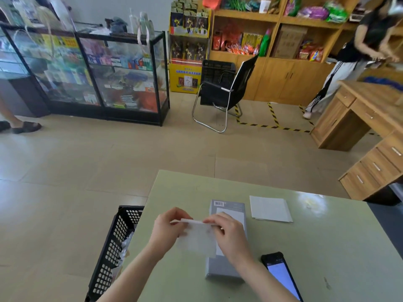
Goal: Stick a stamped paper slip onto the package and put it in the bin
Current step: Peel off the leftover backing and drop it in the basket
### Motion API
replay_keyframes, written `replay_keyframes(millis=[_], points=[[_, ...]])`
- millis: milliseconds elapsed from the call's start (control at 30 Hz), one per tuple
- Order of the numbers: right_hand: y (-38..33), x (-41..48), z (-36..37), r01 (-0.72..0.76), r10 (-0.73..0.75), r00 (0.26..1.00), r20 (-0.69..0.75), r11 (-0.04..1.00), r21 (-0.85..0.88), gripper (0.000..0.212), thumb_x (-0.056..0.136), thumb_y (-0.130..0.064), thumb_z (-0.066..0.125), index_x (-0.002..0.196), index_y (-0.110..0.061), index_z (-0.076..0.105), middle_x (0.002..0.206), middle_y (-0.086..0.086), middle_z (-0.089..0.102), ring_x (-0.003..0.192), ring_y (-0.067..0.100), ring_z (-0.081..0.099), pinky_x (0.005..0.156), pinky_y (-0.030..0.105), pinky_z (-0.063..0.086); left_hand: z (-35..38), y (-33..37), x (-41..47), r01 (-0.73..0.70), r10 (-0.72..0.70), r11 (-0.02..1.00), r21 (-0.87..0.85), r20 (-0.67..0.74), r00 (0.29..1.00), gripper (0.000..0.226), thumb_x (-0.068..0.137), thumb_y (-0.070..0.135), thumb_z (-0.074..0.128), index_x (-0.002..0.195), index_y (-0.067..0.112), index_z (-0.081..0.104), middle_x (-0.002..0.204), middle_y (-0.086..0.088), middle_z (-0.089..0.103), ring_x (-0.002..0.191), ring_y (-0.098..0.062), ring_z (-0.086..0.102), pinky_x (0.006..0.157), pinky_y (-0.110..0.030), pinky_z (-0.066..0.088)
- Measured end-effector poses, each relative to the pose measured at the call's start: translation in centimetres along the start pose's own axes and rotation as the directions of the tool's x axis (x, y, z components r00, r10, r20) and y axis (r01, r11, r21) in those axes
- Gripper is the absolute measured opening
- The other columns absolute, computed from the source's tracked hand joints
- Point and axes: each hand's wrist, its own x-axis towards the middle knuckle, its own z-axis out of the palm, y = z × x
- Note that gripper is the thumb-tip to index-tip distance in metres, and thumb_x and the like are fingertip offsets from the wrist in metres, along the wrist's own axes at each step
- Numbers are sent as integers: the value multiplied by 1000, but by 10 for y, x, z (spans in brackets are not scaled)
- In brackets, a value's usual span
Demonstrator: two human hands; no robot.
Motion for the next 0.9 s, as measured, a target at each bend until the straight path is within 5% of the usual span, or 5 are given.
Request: replay_keyframes(millis=[200,367,633,767,900], points=[[11,-7,-10,16,-9,997,83,996,-86,34,89,5,51,102,-15,75,121,1,64,109,11,59,94,10,38,9,7,-3,218,-189,927,-305,122,974,10,92,17,58,99,11,61,93,-8,77,73,-23,67,64,-32,52],[19,-12,-10,9,28,954,298,992,-123,44,81,-11,52,120,-29,64,141,-12,45,118,4,51,96,13,40,11,12,-8,105,-101,979,-176,33,994,27,73,5,72,97,16,65,83,-5,73,65,-15,66,62,-26,50],[15,-10,-6,-61,54,974,218,998,27,19,85,-27,62,98,-37,71,122,-20,57,105,3,58,90,26,49,22,16,-13,102,-110,975,-197,-32,993,9,82,8,70,88,14,69,87,-8,75,72,-19,68,70,-33,52],[11,-9,-5,-146,125,984,129,975,168,21,79,-14,68,81,-35,69,84,-22,70,81,0,66,72,14,51,30,17,-17,127,-130,948,-291,9,991,6,85,11,67,91,11,67,81,-8,75,63,-18,65,57,-28,48],[12,-12,-5,-170,164,985,50,967,188,34,74,-11,73,66,-41,59,79,-22,68,67,0,63,59,8,45,38,15,-21,150,-142,923,-355,48,989,8,88,21,65,92,16,69,83,-8,72,70,-23,67,69,-39,53]])
